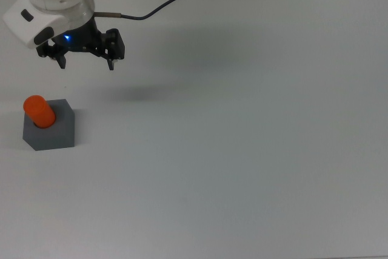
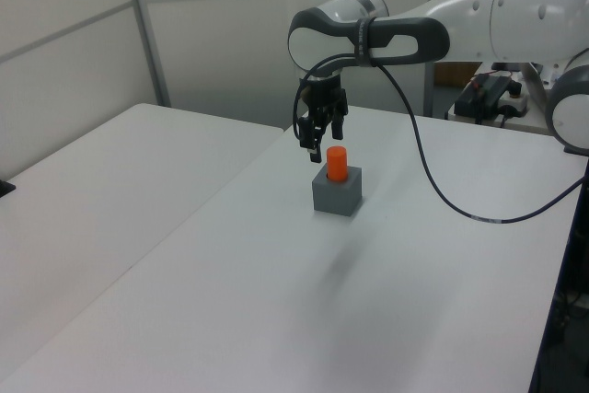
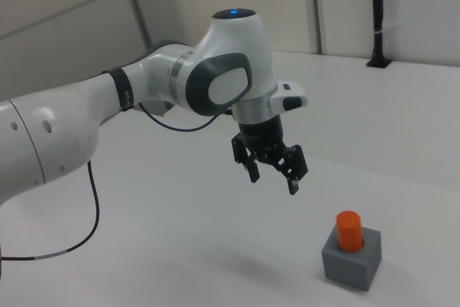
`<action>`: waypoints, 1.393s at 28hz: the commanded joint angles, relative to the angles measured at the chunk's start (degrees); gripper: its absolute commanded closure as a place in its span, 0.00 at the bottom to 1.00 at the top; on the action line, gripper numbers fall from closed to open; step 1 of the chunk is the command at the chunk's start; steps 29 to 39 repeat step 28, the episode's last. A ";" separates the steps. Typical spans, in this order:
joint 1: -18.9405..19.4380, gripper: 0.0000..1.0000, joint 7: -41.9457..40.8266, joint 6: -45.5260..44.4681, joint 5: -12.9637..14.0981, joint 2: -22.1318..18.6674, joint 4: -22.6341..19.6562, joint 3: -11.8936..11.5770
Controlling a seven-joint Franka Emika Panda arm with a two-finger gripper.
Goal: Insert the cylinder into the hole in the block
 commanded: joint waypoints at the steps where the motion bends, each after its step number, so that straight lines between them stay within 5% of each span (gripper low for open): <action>1: -0.07 0.00 -0.98 -0.40 -0.79 -0.30 -0.24 -0.21; 39: -0.16 0.00 -0.98 -0.32 -1.41 -0.30 -0.33 -0.21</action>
